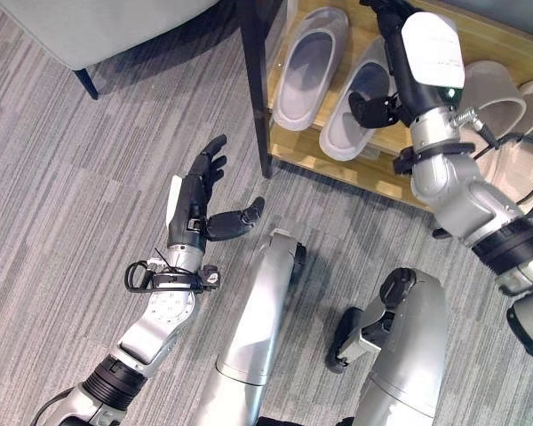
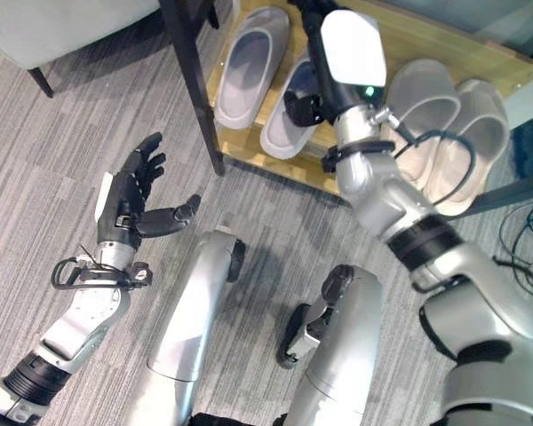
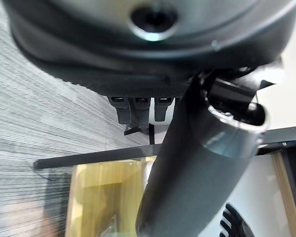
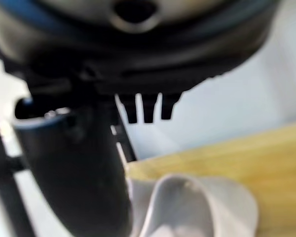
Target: Arrange the slippers neatly on the shoe rack.
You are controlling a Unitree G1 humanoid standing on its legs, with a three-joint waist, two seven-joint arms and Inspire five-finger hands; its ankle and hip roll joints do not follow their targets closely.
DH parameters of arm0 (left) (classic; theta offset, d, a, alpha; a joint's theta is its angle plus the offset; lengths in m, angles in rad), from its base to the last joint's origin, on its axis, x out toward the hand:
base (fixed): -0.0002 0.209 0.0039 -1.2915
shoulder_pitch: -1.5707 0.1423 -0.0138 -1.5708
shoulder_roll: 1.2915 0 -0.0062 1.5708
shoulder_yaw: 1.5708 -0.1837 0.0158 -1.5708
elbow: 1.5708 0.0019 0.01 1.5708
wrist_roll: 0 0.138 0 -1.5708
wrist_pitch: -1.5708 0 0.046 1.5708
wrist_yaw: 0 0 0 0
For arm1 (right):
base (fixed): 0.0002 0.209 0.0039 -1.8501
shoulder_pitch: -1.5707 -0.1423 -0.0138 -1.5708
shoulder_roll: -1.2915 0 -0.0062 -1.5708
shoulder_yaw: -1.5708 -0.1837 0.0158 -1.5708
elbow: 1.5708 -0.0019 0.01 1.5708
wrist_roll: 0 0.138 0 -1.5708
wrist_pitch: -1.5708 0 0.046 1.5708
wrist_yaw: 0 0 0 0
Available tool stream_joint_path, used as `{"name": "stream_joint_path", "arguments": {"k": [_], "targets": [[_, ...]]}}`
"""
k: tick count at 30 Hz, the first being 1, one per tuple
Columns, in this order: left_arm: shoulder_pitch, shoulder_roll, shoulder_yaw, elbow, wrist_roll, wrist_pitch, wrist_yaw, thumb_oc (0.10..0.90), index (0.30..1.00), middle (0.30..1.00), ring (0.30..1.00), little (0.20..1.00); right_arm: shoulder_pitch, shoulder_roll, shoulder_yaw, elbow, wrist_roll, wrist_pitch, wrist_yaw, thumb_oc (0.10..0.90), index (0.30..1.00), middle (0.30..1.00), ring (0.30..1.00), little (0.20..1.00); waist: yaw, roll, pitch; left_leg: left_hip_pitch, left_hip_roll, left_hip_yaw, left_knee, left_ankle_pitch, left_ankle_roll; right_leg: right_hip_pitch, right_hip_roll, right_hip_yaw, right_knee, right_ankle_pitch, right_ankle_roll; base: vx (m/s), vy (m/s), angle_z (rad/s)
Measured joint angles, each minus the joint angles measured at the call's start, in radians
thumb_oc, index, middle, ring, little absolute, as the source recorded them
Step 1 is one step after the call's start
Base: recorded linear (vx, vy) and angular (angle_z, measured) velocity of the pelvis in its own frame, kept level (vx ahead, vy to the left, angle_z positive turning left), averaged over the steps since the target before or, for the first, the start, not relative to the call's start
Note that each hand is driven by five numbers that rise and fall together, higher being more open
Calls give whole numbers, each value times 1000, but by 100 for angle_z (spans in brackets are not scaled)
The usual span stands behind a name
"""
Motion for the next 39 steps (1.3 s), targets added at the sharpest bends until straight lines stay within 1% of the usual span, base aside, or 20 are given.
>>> {"name": "stream_joint_path", "arguments": {"k": [1,2,4,6,9,13,18,19,22,23,26,28,32,33,36,37,39], "targets": [[-2,0,8,0,0,1,1,800,900,900,900,900,24,15,-10,-6,2,0,0,800,900,900,900,900,-13,0,0,1,4,2,1,-3,-1,-4,6,3,0,0,0,21,34,-18],[-6,-11,9,-1,2,1,4,800,900,900,900,900,108,61,-83,-28,5,0,-1,800,900,900,900,900,-16,-1,0,6,12,4,3,-9,-2,-7,15,7,1,1,0,16,20,-16],[-2,-26,10,-2,3,1,6,800,900,900,900,900,185,129,-138,-37,19,3,-22,800,900,900,900,900,-25,-2,0,6,20,7,5,-14,1,-10,17,10,2,2,-1,15,30,-13],[0,-35,7,-3,7,2,6,800,900,900,900,900,235,156,-145,-40,27,11,-23,800,900,900,900,900,-36,-2,0,7,22,9,12,-19,2,-13,26,12,5,2,-2,12,17,-12],[0,-48,6,-5,25,4,8,800,900,900,900,900,318,205,-176,-56,24,17,-35,800,900,900,900,900,-41,-2,0,9,37,6,27,-35,0,-19,45,14,13,2,-2,19,11,-16],[1,-57,6,-5,45,10,26,800,900,900,900,900,366,222,-189,-74,21,16,-48,800,900,900,900,900,-45,-3,1,8,40,6,34,-40,-3,-26,48,17,20,2,-2,6,2,-5],[0,-57,6,-5,51,12,33,800,900,900,900,900,369,247,-196,-71,49,7,-67,800,900,900,900,900,-47,-3,1,8,40,5,36,-40,-3,-26,47,17,26,2,-3,0,0,0],[-1,-57,5,-5,51,12,35,800,900,900,900,900,369,253,-191,-70,78,1,-66,800,900,900,900,900,-46,-3,1,8,39,6,36,-40,-4,-26,47,17,27,2,-3,0,0,0],[0,-57,4,-5,51,14,45,800,900,900,900,900,360,256,-192,-56,131,-4,-66,800,900,900,900,900,-34,-3,1,8,39,5,36,-40,-4,-26,46,17,28,2,-3,0,0,0],[-1,-57,4,-4,51,14,46,800,900,900,900,900,353,260,-192,-46,144,-5,-66,800,900,900,900,900,-36,-3,1,8,38,5,36,-40,-4,-26,46,17,28,2,-3,0,0,0],[0,-57,4,-3,51,15,48,800,900,900,900,900,334,272,-191,-22,162,-6,-68,800,900,900,900,900,-27,-3,1,8,37,5,36,-39,-4,-24,45,16,28,2,-3,0,0,0],[-4,-57,2,-2,51,16,48,800,900,900,900,900,305,287,-190,6,186,-8,-71,800,900,900,900,900,-31,-3,1,9,35,5,37,-38,-6,-23,44,16,28,2,-3,0,0,0],[-9,-57,-4,3,51,16,48,800,900,900,900,900,238,293,-181,70,223,-12,-77,800,900,900,900,900,-21,-2,0,9,32,2,35,-36,-9,-22,42,15,28,2,-3,0,0,0],[-10,-57,-5,4,51,16,48,800,900,900,900,900,229,293,-178,78,226,-14,-77,800,900,900,900,900,-24,-2,0,9,31,2,35,-36,-9,-22,42,15,28,1,-3,0,0,0],[-13,-57,-9,4,51,16,48,800,900,900,900,900,208,293,-168,96,235,-16,-77,800,900,900,900,900,-11,-2,0,9,30,1,35,-36,-10,-22,41,13,28,1,-3,0,0,0],[-15,-57,-13,4,50,16,48,800,900,900,900,900,184,294,-151,126,240,-19,-77,800,900,900,900,900,-4,-2,0,9,28,-2,35,-36,-11,-20,41,12,28,1,-4,9,-16,4],[-15,-57,-16,5,50,16,47,800,900,900,900,900,157,309,-148,146,260,-23,-78,800,900,900,900,900,2,-1,0,8,22,-7,34,-34,-14,-16,39,7,28,0,-6,9,-13,5]]}}
